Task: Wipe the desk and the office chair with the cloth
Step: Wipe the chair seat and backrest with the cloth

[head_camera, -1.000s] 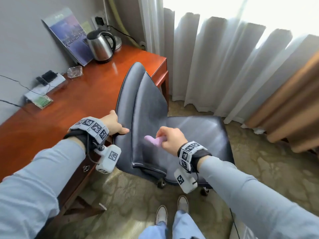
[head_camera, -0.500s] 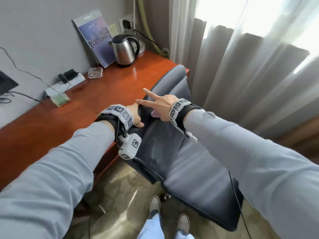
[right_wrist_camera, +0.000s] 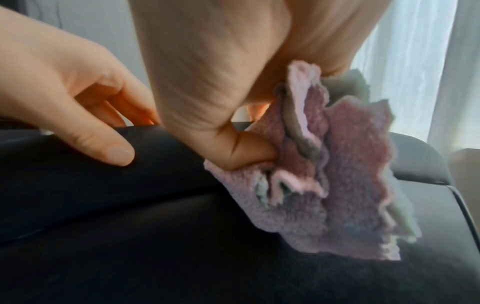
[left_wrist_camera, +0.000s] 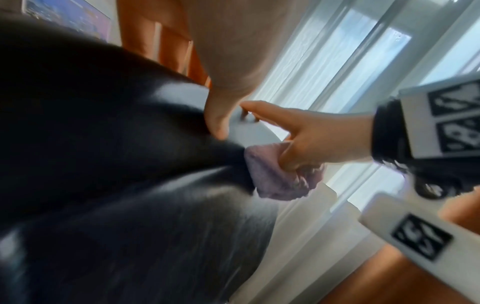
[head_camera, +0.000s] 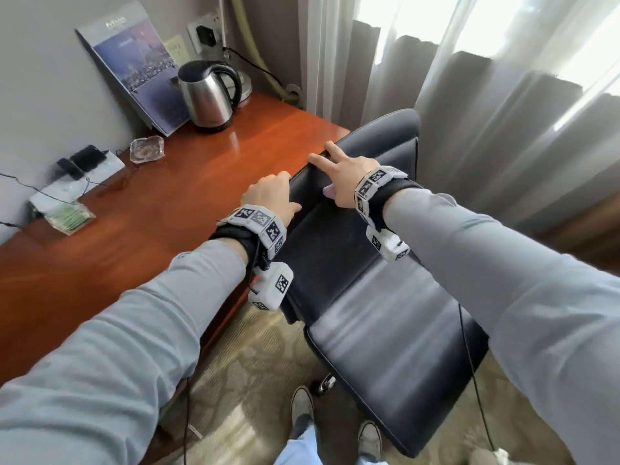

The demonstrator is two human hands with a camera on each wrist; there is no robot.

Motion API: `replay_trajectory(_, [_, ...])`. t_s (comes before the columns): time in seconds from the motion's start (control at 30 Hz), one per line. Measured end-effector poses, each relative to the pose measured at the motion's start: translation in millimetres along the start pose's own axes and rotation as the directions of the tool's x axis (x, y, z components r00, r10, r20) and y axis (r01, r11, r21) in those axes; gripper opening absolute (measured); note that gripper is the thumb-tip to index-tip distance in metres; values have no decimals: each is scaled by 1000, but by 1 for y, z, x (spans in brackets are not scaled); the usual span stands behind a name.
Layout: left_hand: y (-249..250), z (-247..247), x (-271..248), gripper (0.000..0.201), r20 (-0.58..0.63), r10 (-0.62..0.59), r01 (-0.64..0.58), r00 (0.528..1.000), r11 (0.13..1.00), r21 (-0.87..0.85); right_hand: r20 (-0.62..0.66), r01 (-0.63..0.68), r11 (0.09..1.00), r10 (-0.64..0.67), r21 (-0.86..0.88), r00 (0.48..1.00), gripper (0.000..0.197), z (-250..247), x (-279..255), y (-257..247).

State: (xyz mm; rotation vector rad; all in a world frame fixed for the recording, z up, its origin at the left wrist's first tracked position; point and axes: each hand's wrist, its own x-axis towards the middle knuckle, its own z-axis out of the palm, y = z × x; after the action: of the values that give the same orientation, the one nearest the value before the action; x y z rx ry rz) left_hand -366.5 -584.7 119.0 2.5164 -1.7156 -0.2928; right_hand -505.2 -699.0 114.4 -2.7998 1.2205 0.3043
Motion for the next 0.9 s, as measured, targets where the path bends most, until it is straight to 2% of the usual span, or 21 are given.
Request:
replay_trajectory(0.07, [4, 11, -2, 50, -84, 49, -51, 995, 998, -23, 3, -20, 1000, 20, 12, 1000, 71, -2, 6, 10])
replay_trajectory(0.13, [8, 25, -3, 68, -156, 127, -128, 980, 992, 4, -5, -31, 999, 31, 18, 1000, 72, -2, 10, 20])
replay_trajectory(0.2, [14, 37, -4, 79, -181, 161, -155, 970, 987, 50, -15, -42, 999, 42, 22, 999, 72, -1, 11, 31])
replay_trajectory(0.37, [42, 53, -9, 85, -147, 83, -60, 986, 986, 156, -35, 1, 1000, 0, 31, 999, 71, 0, 18, 62])
replay_trajectory(0.5, [56, 72, -34, 81, -80, -30, 41, 996, 990, 134, -78, 82, 997, -82, 3, 994, 71, 2, 24, 85])
replay_trajectory(0.67, [78, 85, -56, 79, 94, -166, 154, 982, 980, 125, -74, 84, 996, -83, 9, 994, 75, 3, 23, 117])
replay_trajectory(0.73, [92, 81, -49, 75, 119, -181, 168, 976, 979, 114, -61, 64, 998, -63, 17, 996, 76, 4, 20, 129])
replay_trajectory(0.9, [126, 59, -6, 76, 51, -112, 108, 992, 991, 75, -65, 20, 999, -18, 34, 998, 77, 0, 23, 162])
